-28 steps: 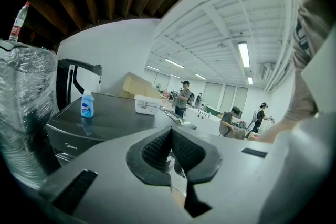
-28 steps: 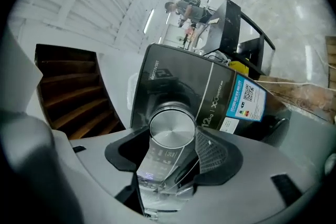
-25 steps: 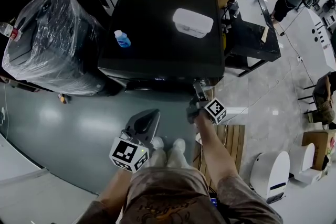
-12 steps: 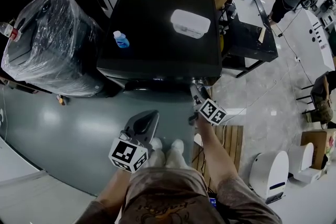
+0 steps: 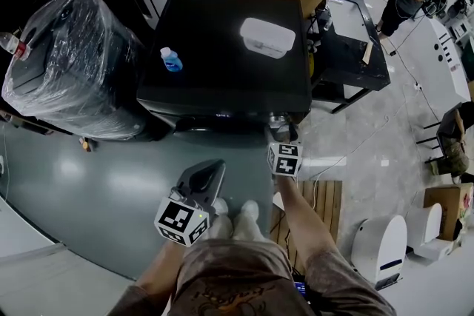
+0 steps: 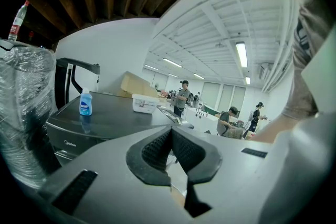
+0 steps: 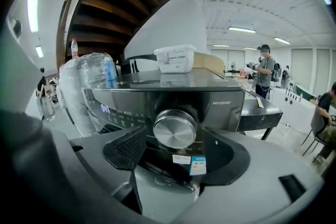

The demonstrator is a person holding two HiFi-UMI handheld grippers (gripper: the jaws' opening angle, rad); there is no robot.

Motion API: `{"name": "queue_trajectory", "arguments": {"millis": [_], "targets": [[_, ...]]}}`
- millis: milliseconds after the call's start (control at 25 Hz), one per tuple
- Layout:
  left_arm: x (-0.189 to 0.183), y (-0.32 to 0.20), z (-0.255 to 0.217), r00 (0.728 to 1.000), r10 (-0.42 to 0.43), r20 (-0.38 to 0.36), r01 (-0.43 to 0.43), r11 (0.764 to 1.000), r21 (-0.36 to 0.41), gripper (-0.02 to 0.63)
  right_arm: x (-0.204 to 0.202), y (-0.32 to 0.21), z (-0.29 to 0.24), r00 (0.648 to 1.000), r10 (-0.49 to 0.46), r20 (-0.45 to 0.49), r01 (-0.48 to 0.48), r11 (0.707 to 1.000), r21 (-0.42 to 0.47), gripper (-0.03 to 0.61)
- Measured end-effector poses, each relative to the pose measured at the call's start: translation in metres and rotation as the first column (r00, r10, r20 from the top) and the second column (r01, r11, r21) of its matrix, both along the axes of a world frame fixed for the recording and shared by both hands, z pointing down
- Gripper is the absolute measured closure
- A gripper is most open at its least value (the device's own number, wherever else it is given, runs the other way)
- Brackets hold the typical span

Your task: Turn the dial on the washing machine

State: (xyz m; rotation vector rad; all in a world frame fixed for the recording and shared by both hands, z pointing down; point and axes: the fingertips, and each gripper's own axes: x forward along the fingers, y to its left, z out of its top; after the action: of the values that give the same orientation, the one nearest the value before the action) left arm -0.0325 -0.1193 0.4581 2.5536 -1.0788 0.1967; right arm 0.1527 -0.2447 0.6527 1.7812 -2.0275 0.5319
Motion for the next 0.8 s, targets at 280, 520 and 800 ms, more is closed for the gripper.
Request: {"name": "queue_trajectory", "arguments": {"millis": [280,520,800], "targets": [[-0.0066,-0.0023,0.0001,1.000,-0.012,0.002,0.012,1.000,-0.001,0.621,0.0026,-0.0035,0.0071,0.998,0.008,-0.065,-0.010,0.999,-0.035,0.284],[-0.0093,-0.0045,0.0002,1.000,-0.019,-0.001,0.019,1.000,-0.004,0.621,0.0008,-0.0062,0.0027,0.997,0.007,-0.071,-0.009,1.000,-0.028,0.316],[-0.0055,-0.0045,0.0015,1.000,-0.013,-0.001,0.013,1.000,-0.005,0.621,0.0024,-0.0054,0.0035,0.999,0.037,0.006,-0.037,0.999,-0.033,0.319]]}}
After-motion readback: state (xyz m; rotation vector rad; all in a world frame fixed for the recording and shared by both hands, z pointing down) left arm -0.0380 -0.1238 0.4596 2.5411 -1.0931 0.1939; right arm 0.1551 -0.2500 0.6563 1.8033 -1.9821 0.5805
